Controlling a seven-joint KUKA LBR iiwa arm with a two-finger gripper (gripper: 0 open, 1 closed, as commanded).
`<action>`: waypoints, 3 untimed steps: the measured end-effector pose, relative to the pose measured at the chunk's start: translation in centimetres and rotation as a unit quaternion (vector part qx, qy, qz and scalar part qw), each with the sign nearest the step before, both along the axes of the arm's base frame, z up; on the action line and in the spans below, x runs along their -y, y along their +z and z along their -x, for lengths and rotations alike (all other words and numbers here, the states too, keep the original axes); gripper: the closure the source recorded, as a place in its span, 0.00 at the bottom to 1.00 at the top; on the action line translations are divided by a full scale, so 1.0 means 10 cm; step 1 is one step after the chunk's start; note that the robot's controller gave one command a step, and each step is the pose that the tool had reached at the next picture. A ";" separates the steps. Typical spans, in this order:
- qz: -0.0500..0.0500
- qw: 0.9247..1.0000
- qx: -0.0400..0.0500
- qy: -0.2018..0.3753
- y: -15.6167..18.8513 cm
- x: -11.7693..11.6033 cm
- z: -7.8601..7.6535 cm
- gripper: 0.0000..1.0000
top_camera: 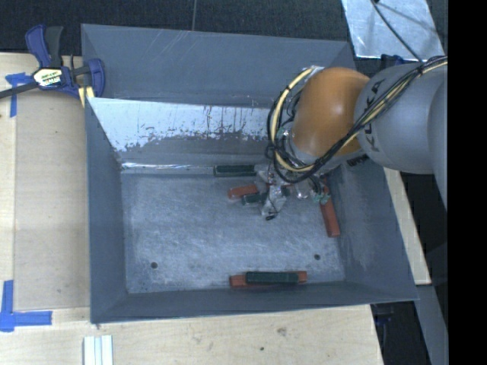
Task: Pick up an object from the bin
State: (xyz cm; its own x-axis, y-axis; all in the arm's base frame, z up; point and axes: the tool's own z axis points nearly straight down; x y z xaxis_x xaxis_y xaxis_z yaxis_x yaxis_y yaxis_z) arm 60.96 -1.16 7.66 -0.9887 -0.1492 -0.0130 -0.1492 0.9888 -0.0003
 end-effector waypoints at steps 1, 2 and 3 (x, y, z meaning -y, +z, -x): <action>0.001 1.000 -0.004 0.000 -0.04 0.01 0.03 0.00; 0.003 0.997 -0.006 0.082 -0.06 0.69 0.26 0.00; 0.001 0.997 -0.005 0.083 -0.06 0.65 0.25 1.00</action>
Offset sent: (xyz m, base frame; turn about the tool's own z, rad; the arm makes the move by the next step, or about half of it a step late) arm 0.0000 0.0000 0.0000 0.0000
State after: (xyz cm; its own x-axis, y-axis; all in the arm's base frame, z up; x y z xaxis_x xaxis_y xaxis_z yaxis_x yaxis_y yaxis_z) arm 58.42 -7.70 7.04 -0.9505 -0.3106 -0.0022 -0.3106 0.9505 -0.0004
